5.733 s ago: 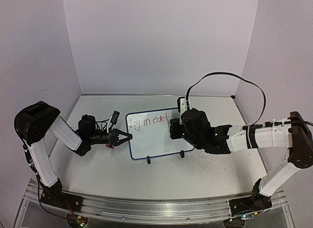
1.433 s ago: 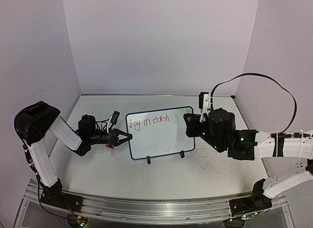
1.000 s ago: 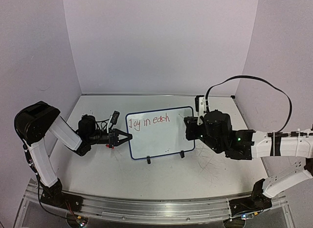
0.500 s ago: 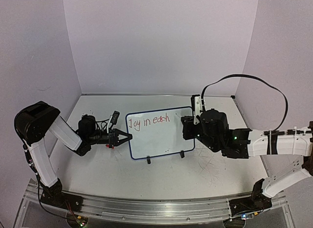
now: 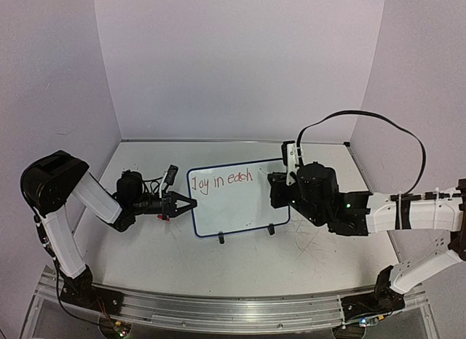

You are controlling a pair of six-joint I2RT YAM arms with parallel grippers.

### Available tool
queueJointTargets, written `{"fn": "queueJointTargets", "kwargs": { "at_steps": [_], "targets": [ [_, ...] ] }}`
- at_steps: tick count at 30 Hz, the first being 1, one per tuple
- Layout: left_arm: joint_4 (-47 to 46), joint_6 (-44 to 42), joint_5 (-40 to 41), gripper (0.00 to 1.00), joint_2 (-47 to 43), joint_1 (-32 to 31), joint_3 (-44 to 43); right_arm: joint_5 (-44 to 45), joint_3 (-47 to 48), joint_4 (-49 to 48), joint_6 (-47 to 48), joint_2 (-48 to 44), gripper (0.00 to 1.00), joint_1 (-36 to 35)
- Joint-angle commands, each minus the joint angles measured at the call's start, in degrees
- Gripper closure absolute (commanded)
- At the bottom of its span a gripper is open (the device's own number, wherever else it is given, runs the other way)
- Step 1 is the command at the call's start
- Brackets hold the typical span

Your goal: Write a sentence on the whiteboard

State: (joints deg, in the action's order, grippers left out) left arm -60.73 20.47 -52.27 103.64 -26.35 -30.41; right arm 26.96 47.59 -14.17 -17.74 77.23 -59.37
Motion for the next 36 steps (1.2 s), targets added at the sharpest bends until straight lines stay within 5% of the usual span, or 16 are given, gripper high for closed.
{"fn": "queueJointTargets", "kwargs": {
  "at_steps": [1,18,36],
  "targets": [
    [4.0,-1.4,3.1,1.00,-1.8,0.4,-0.5,-0.1,3.1,-1.9,5.5,1.7,1.00,0.1],
    [5.2,-2.2,4.4,1.00,-2.3,0.4,-0.5,-4.6,5.7,-3.1,5.2,4.2,1.00,0.1],
    [5.8,-2.5,4.6,1.00,-2.8,0.3,-0.4,1.0,0.2,-2.6,1.7,0.1,1.00,0.1]
  ]
}}
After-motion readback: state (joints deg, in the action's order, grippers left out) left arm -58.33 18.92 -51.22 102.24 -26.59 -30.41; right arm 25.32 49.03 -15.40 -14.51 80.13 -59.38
